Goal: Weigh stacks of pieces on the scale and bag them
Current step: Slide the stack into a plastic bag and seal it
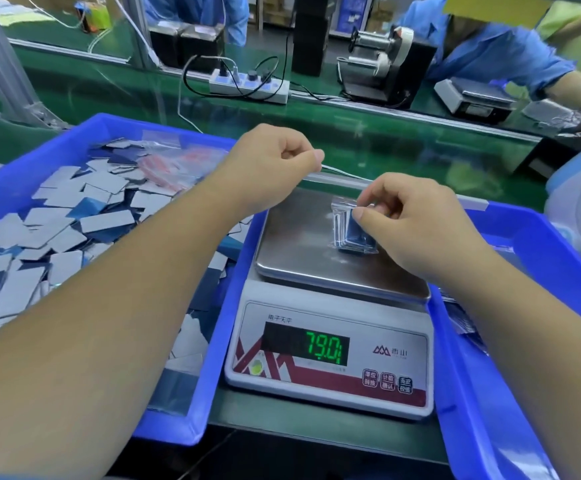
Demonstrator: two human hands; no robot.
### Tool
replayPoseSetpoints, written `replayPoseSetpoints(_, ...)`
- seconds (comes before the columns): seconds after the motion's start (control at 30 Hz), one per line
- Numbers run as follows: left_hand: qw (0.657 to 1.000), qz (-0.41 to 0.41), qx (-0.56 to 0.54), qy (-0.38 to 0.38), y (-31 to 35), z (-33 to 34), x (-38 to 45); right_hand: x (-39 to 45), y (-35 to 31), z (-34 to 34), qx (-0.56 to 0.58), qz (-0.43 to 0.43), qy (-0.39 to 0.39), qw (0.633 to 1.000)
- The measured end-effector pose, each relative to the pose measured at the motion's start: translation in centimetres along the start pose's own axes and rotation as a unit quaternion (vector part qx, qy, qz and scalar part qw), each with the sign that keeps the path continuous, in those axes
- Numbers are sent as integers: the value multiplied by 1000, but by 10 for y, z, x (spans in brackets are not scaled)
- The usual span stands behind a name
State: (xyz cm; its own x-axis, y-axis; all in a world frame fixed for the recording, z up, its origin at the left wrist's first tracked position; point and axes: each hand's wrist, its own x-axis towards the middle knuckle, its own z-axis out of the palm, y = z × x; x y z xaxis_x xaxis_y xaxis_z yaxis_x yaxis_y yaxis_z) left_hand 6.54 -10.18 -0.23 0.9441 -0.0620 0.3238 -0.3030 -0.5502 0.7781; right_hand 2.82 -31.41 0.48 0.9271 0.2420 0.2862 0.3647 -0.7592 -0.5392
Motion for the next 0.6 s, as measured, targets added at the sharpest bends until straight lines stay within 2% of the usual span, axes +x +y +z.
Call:
replayPoseSetpoints(0.4,1000,-6,-18,-23,3,2,-2,-2,-1,1,-48,-2,-30,998)
replayPoseSetpoints(0.6,999,4,-12,-33,9,7,-4,-6,-7,4,-237,-22,-63,969)
